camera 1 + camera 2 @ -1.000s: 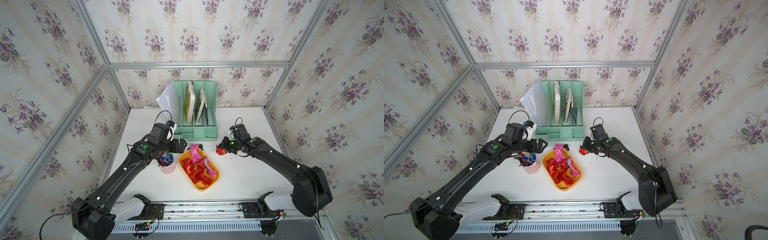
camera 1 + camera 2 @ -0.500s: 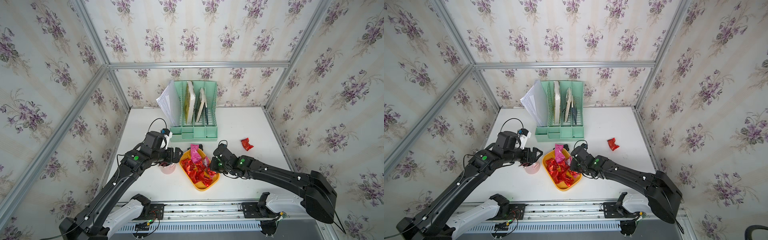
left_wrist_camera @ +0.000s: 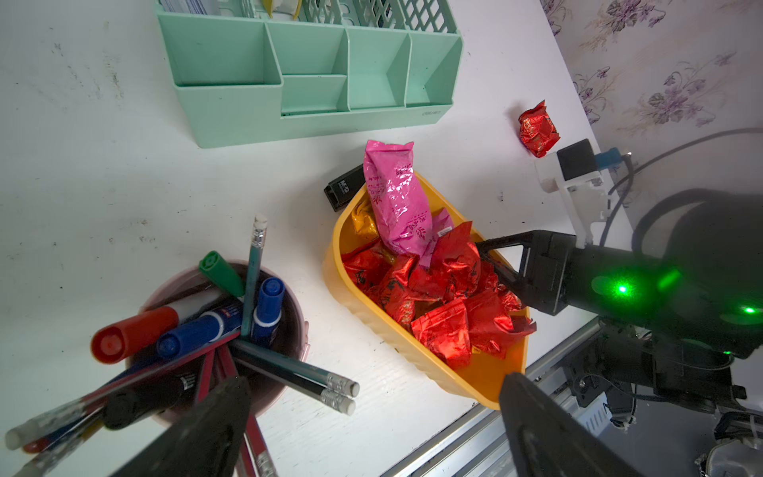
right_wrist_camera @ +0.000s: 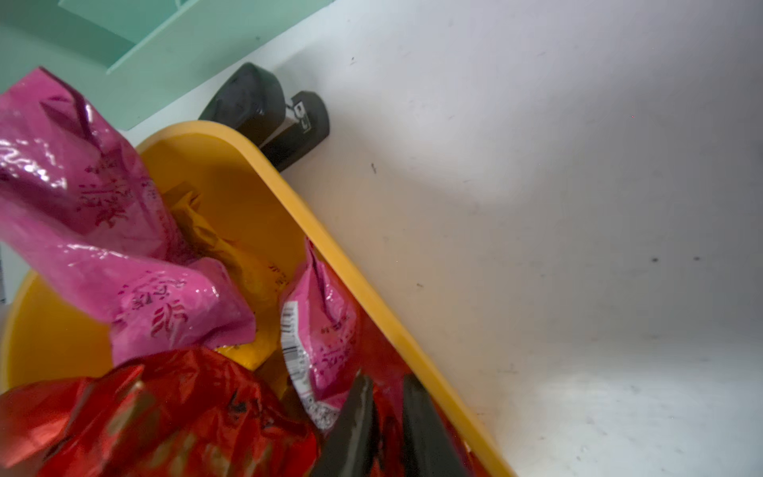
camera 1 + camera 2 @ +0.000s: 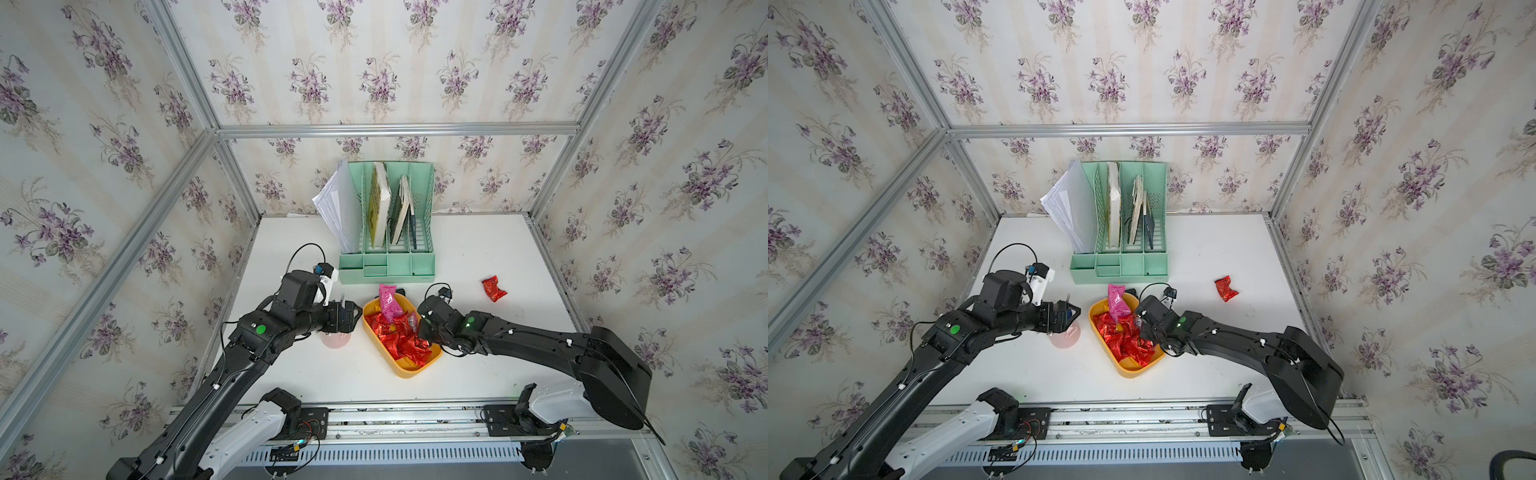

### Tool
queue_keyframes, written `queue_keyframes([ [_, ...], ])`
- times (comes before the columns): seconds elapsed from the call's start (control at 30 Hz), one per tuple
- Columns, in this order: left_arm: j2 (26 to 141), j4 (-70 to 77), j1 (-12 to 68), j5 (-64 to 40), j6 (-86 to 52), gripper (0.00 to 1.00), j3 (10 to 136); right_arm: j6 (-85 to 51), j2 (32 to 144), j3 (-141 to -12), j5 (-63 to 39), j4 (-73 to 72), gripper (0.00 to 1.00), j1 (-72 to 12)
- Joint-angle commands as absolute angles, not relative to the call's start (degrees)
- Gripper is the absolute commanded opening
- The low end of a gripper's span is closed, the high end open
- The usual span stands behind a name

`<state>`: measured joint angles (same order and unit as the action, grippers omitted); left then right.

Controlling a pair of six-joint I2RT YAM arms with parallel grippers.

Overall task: Put the tea bags into the storage box
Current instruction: Place the tea bag in the storage box, then adjust the tea bag at the center of the board.

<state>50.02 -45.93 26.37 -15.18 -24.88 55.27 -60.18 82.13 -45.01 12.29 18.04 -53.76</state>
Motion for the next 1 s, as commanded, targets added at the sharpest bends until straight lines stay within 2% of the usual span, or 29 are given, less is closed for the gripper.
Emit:
queue_keyframes([
  [0.0,50.01,-46.72,26.37,-14.32,-25.25,0.99,55.64,-57.45,83.27,-47.55,19.80,25.14,0.26,-53.66],
  [0.17,50.66,-45.60,26.37,-14.33,-25.57,0.99,55.46,-55.16,81.67,-51.70,19.78,27.25,0.38,-53.62],
  [0.43,52.43,-43.38,26.39,-15.33,-25.75,0.99,55.35,-54.62,76.19,-53.83,19.05,29.18,0.48,-51.35],
  [0.6,54.68,-41.25,26.46,-16.20,-25.62,0.99,55.98,-50.00,73.02,-51.95,12.33,29.05,0.53,-38.16],
  [0.7,56.64,-38.98,26.55,-16.29,-25.75,0.99,56.40,-45.35,72.88,-50.35,3.95,27.18,0.56,-24.53],
  [0.83,61.41,-36.72,26.55,-16.07,-25.56,0.99,58.35,-38.92,76.82,-50.71,-4.84,25.59,0.57,-9.06],
  [0.97,66.40,-34.54,26.63,-15.21,-25.16,0.99,60.56,-32.63,83.84,-55.45,-7.03,26.05,0.58,-1.15],
])
